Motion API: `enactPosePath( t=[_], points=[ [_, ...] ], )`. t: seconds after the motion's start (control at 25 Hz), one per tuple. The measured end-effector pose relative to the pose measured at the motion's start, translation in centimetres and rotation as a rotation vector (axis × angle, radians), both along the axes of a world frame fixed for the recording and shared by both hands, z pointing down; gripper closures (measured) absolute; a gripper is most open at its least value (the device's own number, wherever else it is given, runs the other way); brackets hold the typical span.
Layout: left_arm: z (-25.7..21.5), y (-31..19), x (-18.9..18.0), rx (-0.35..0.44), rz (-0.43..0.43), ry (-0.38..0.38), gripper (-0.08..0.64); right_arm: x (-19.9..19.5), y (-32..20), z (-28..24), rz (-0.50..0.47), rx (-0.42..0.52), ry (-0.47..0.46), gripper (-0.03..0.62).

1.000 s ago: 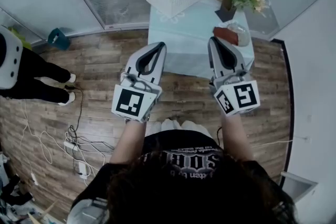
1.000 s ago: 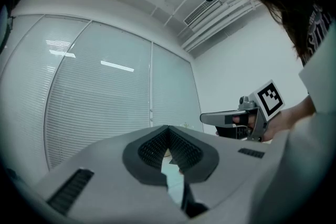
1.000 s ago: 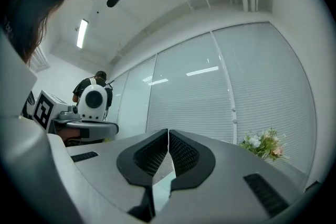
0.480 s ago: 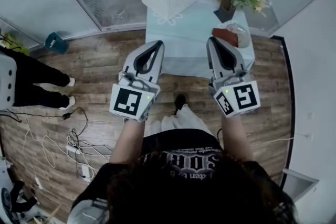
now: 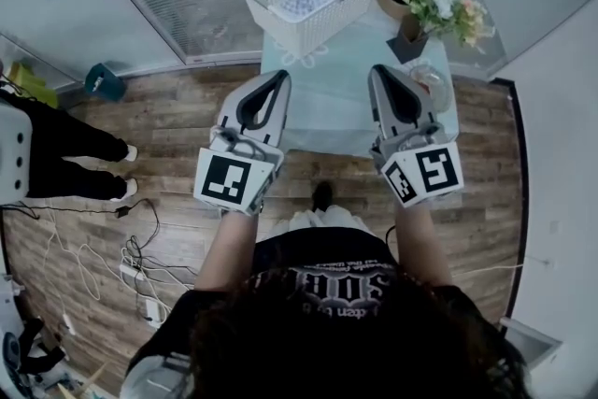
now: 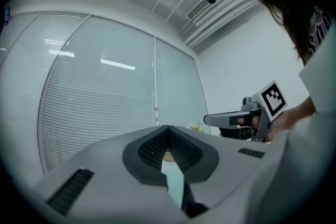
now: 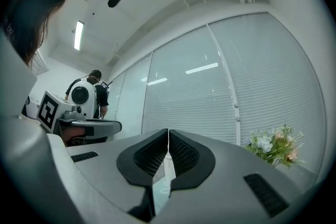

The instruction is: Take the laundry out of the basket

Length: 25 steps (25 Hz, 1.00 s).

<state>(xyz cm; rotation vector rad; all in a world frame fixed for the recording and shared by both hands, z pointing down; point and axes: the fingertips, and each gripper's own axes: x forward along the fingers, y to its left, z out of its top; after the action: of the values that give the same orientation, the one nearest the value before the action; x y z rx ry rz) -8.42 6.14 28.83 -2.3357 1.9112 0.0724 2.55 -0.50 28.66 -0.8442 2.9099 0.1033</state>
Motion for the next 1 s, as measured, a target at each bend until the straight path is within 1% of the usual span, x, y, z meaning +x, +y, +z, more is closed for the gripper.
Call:
enactPosePath(
  t=[0.4, 0.76, 1.0],
  points=[
    [-0.6, -6.9, -1.6, -0.001, -0.028, -0.015, 0.563, -1.8, -6.4, 0.2, -0.037, -0.016, -0.011, 0.563],
    [-1.5, -11.0, -1.7, 0.007, -0.047, -0.034, 0.563, -2.5, -9.3, -0.3, -0.08, -0.006, -0.009, 0.563],
    [-1.2, -13.1, -2.1, -0.007, -0.034, -0.039, 0.563, -2.5, -11.3, 0.5, -0.064, -0.032, -0.004, 0.563]
  ],
)
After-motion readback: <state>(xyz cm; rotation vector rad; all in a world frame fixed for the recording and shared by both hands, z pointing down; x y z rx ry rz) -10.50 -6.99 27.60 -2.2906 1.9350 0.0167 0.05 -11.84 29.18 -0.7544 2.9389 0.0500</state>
